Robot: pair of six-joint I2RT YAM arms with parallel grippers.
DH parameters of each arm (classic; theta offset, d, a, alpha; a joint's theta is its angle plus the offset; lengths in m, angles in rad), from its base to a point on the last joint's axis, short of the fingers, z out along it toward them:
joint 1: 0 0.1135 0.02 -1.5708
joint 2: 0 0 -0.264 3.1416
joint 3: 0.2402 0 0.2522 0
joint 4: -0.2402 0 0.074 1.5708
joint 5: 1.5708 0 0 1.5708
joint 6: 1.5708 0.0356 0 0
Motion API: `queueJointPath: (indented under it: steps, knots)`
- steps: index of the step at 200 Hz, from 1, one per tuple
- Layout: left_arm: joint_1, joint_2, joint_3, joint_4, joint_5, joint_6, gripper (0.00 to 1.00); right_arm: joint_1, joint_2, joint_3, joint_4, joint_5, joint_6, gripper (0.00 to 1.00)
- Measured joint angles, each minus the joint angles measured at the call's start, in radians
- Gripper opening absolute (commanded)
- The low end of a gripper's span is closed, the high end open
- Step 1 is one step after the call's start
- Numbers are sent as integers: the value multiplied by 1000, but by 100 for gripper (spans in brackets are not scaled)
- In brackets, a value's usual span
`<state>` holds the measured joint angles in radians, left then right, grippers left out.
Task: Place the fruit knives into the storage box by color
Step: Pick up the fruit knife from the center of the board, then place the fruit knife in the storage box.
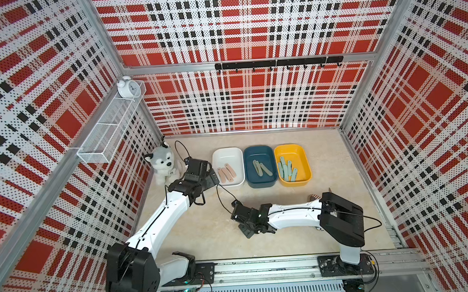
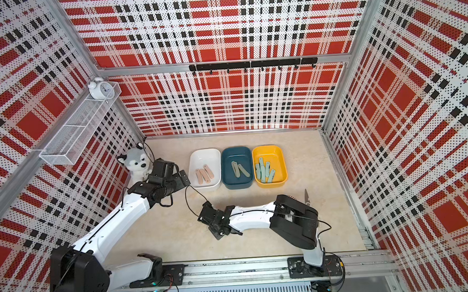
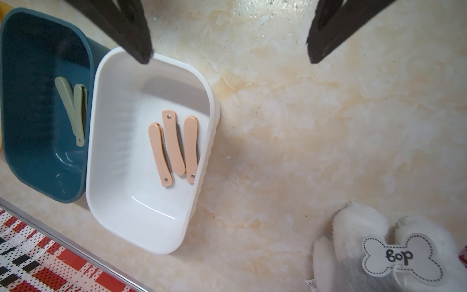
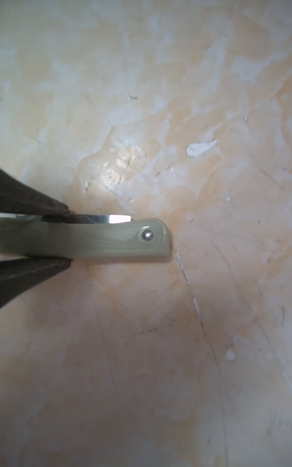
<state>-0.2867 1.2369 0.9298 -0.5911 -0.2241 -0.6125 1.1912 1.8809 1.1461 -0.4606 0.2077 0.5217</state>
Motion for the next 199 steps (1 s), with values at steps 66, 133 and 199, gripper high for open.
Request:
queueJointPath:
  steps: [66,133,199]
  knots:
    - [0,0,0,0,0,8,98,-64,-77,-74,-37,15,2,22]
    - [0,0,0,0,2,9,98,-150,-203,-26,-85,12,-1,22]
    - [-14,0,2,22,29,7,98,-412,-150,195,-54,7,-64,23]
